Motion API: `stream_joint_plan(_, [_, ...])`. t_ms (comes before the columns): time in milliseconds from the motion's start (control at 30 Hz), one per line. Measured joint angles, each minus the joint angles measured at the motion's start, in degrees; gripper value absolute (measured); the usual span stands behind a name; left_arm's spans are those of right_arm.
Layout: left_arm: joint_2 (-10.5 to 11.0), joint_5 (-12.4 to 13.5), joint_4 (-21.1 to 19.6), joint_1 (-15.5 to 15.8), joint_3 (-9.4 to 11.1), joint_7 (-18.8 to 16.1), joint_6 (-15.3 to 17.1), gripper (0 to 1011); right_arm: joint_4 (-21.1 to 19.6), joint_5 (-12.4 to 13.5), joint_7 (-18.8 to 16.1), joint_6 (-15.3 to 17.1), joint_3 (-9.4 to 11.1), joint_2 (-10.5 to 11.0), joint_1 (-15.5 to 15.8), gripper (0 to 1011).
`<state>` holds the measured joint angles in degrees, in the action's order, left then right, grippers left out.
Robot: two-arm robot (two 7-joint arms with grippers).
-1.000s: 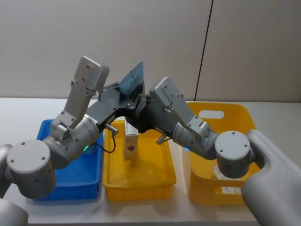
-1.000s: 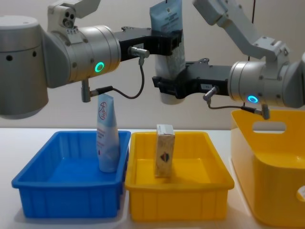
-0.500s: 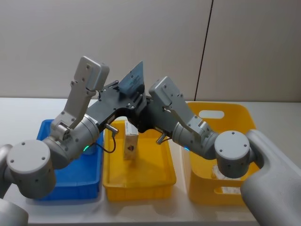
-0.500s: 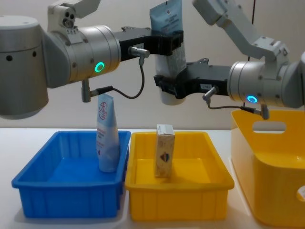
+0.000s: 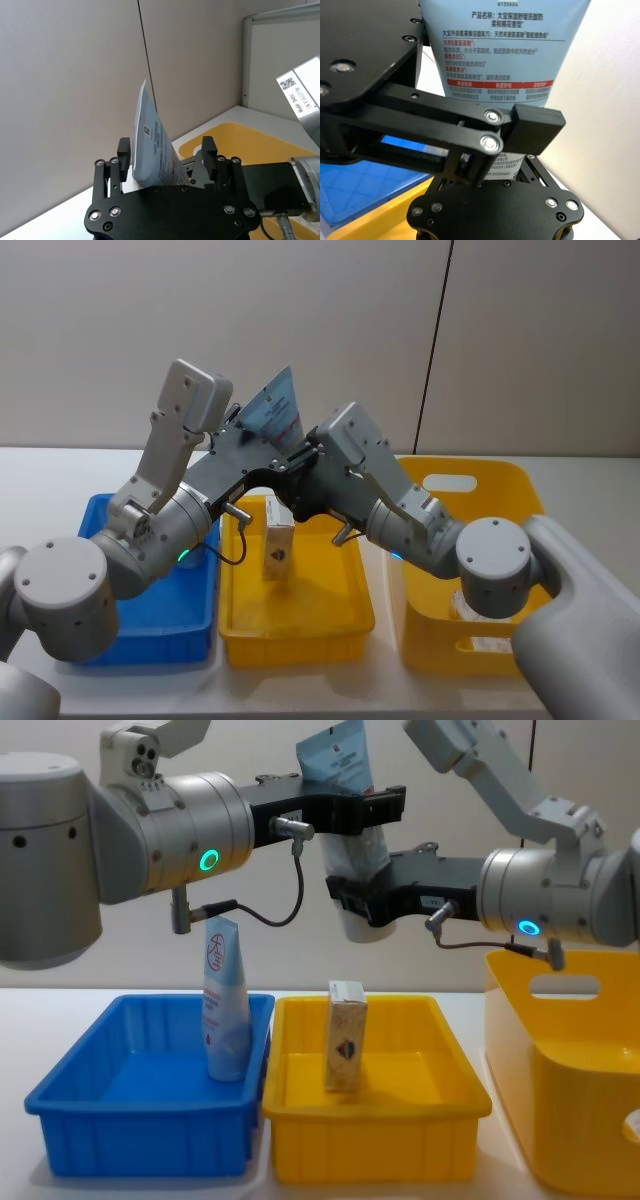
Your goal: Bimanual collaborative sorting of washing and personal care products
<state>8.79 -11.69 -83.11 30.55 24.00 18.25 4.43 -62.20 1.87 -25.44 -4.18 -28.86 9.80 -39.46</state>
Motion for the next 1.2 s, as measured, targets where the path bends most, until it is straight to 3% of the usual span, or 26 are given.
stream_joint_plan(233, [0.0,0.02,0.0,0.0,0.0,-0.01,0.0,997,-0.4,-0.12,1.62,0.11,0.91,0.31,0.75,255])
stream_joint_plan(800, [0.0,0.04,0.05,0.0,-0.01,-0.01,0.01,1001,-5.09,-0.37,8.65,2.39,6.5,3.2,5.52,236])
stream_joint_plan(1033, [0.0,0.04,0.05,0.0,-0.01,-0.01,0.01,1001,-7.75,-0.12,10.99,5.41,9.68,4.95,7.66,232])
stream_joint_plan(1200, [0.0,0.04,0.05,0.0,-0.01,-0.01,0.01,1001,-9.32,0.42,11.55,9.3,11.52,6.22,8.57,229])
